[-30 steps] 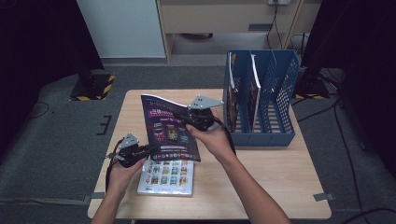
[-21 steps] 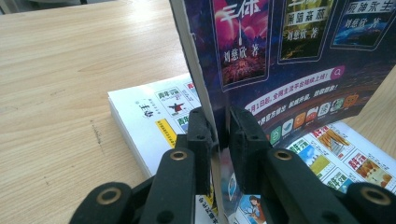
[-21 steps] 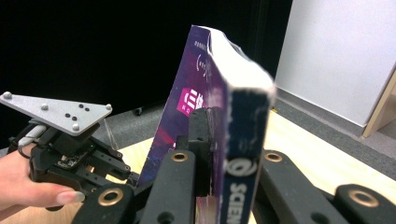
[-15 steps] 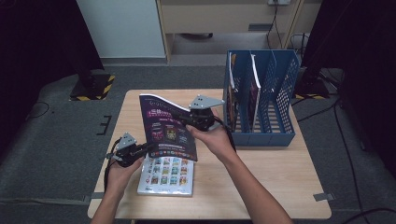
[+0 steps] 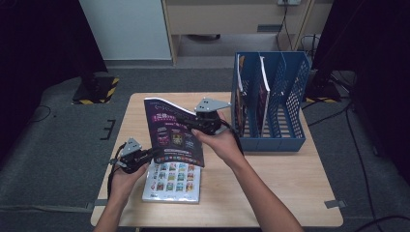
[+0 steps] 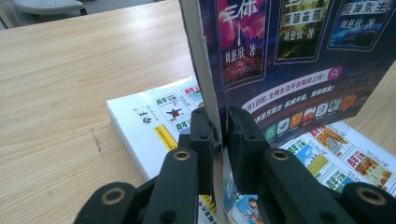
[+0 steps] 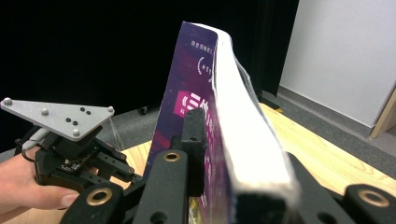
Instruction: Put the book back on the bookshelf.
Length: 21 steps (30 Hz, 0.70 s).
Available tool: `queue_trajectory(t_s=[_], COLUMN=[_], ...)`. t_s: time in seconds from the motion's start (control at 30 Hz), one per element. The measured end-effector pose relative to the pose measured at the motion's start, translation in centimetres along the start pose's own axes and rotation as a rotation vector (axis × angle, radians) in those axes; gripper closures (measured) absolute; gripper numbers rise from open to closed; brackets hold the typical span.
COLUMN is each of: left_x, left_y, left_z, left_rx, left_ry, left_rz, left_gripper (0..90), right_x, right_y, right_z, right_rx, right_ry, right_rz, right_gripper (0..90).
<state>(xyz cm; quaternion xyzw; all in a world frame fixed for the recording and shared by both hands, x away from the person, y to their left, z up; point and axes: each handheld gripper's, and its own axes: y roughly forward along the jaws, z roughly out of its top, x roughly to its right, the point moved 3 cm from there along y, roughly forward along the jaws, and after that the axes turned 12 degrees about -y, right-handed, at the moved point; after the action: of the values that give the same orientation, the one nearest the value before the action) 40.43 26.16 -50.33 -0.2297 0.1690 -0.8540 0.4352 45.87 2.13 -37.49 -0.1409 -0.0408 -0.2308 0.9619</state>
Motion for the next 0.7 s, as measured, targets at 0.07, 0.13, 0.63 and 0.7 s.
queue_trajectory(t_s=[0.07, 0.13, 0.63, 0.7], left_x=[0.02, 0.06, 0.13, 0.06], left_y=[-0.01, -0.01, 0.1, 0.27], left_z=[0.0, -0.01, -0.03, -0.11], left_rx=[0.001, 0.001, 0.009, 0.011], left_ry=[0.003, 0.004, 0.013, -0.008], left_rz=[0.0, 0.001, -0.003, -0.004], left_gripper=[80.2, 80.2, 77.5, 70.9], right_x=[0.0, 0.03, 0.21, 0.2], right_y=[0.09, 0.18, 0.25, 0.05], right_z=[-0.02, -0.03, -0.25, -0.27], right_rx=[-0.003, -0.005, -0.024, -0.015], right_ry=[0.004, 0.008, 0.019, 0.018], right_rz=[-0.004, -0.007, -0.041, -0.045], right_gripper=[77.8, 77.8, 84.3, 84.3])
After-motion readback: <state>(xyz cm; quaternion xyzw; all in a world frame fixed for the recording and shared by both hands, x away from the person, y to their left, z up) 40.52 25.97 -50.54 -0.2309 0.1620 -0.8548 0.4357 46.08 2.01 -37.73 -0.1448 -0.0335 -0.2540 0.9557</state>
